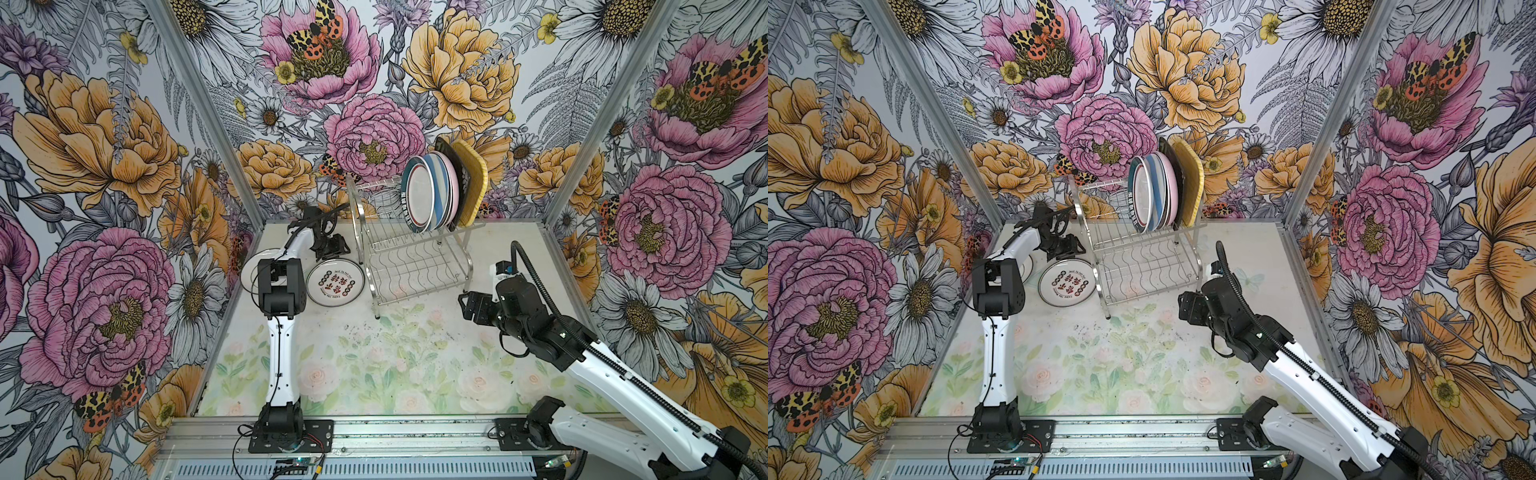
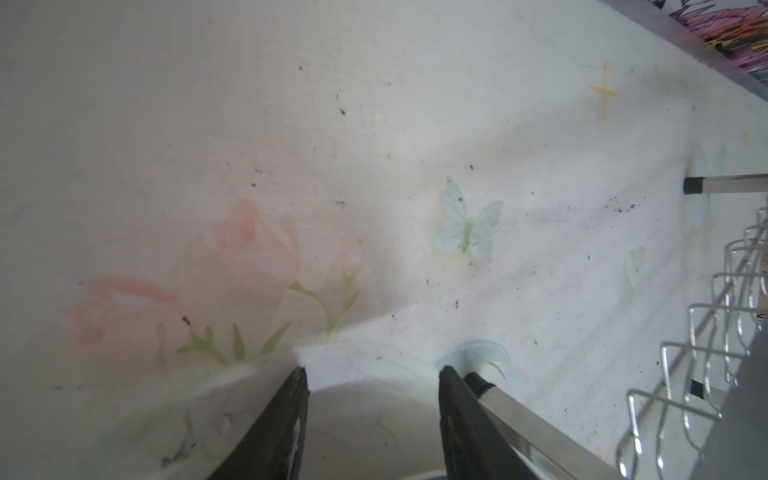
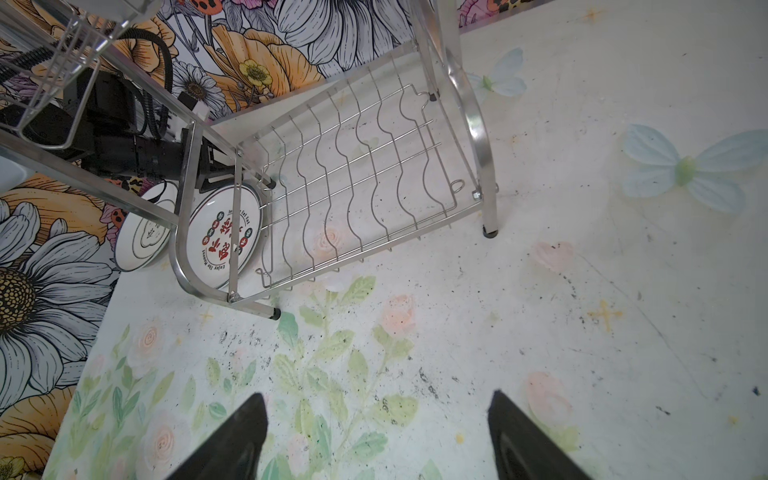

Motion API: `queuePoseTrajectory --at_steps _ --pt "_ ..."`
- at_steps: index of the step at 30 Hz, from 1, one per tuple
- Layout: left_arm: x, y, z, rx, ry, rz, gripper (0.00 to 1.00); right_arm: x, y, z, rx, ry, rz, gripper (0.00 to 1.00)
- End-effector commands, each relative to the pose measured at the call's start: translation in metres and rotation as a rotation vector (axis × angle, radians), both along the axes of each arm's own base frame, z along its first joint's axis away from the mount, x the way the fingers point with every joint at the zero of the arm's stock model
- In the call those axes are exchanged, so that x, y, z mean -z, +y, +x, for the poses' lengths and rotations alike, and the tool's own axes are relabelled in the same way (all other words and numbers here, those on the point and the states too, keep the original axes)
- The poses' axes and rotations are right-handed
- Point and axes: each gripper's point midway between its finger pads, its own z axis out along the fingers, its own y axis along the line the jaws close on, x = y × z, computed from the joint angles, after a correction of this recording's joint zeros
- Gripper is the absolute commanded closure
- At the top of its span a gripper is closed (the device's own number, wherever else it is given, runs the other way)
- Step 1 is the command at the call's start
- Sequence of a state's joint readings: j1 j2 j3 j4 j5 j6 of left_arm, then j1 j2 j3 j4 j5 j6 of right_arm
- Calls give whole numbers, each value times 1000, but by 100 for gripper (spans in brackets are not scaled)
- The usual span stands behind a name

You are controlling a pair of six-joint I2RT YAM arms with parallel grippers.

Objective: Load plates into a dish rack
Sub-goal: Move the plate to the bottom-center of the table.

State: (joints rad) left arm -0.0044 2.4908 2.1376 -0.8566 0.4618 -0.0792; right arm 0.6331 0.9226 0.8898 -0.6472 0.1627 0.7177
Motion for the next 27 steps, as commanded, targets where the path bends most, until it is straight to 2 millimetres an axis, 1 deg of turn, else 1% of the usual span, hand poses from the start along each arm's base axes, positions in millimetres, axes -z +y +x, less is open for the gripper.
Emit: queuePoseTrajectory --at_steps 1,5,10,12,17,22,27 --pt "6 -2 -27 15 75 -4 48 -8 -4 0 12 -32 25 16" --pt "7 -5 -54 42 114 -12 49 -8 -4 -2 11 -35 30 16" --pt "7 -11 -93 81 164 5 49 -10 -4 -5 2 -38 41 16" --pt "7 -13 -105 89 181 14 49 -11 -3 -6 -3 -41 46 16" --pt "14 -20 -144 119 243 26 48 -14 -2 -8 -18 -47 54 16" --pt "19 -18 -181 126 299 63 49 -14 -1 -12 -30 -49 63 16" --pt "14 -17 -211 124 324 82 49 -13 -1 -14 -40 -50 65 16"
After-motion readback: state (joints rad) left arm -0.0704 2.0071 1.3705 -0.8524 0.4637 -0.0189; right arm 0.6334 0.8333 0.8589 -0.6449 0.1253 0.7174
